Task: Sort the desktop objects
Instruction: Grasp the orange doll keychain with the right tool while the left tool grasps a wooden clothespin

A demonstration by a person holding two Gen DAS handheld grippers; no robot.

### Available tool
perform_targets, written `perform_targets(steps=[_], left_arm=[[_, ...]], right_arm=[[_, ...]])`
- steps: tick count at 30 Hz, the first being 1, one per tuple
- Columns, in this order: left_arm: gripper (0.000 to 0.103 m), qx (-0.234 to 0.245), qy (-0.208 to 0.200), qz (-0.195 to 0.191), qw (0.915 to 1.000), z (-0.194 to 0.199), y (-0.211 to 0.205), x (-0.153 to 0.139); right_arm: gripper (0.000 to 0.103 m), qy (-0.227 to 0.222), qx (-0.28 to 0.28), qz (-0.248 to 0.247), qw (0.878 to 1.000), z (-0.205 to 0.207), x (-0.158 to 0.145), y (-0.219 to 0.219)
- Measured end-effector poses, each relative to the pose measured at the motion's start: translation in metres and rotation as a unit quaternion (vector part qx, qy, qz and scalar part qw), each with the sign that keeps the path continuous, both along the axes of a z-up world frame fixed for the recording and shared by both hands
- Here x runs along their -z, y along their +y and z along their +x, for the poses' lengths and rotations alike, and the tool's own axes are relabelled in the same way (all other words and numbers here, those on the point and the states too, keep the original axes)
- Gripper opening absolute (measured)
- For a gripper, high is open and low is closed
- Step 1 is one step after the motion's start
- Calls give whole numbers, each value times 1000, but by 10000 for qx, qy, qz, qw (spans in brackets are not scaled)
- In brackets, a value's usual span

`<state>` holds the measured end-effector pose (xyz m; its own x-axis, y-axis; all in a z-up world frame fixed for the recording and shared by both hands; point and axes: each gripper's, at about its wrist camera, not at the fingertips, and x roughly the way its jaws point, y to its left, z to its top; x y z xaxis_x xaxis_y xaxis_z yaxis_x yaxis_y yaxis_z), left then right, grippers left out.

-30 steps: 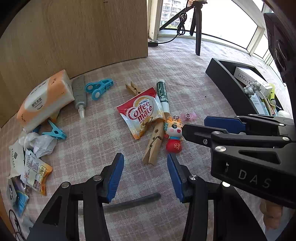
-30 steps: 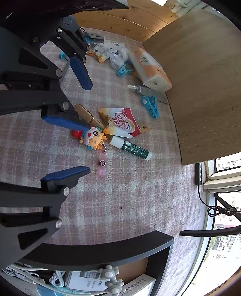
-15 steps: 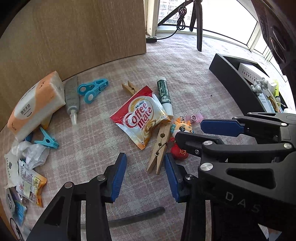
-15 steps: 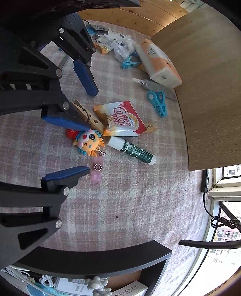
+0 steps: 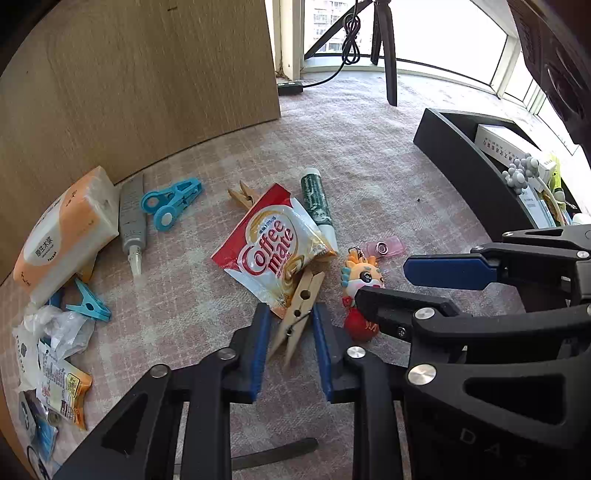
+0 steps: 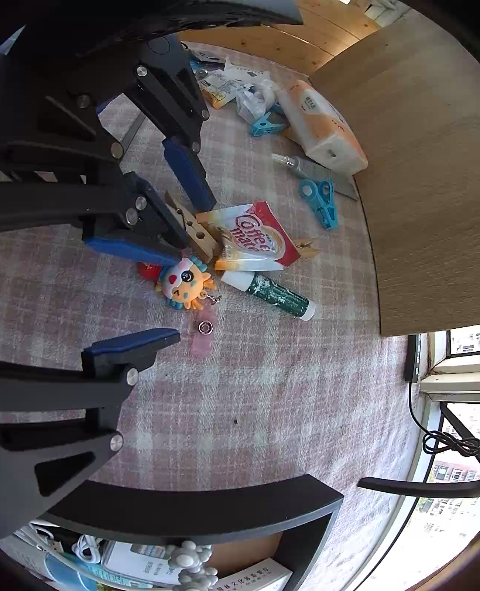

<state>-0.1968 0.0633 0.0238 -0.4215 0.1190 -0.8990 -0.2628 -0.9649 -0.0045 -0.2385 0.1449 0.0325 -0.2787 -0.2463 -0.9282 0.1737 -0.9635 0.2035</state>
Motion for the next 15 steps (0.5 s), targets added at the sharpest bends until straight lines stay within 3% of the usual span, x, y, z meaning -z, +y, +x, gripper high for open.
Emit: perform_targets(steps=[8, 10, 15], left_arm=[[11, -312, -109, 156, 9993, 5, -23, -1], [11, -362, -117, 202, 9991, 9, -27, -2], [11, -500, -174, 369, 9979, 20, -40, -4]], right_arm=[[34, -81, -64, -145, 9998, -4, 7, -20], [23, -88, -154, -196, 9996, -2, 7, -25], [21, -65, -195, -302, 9993, 8, 7, -28]])
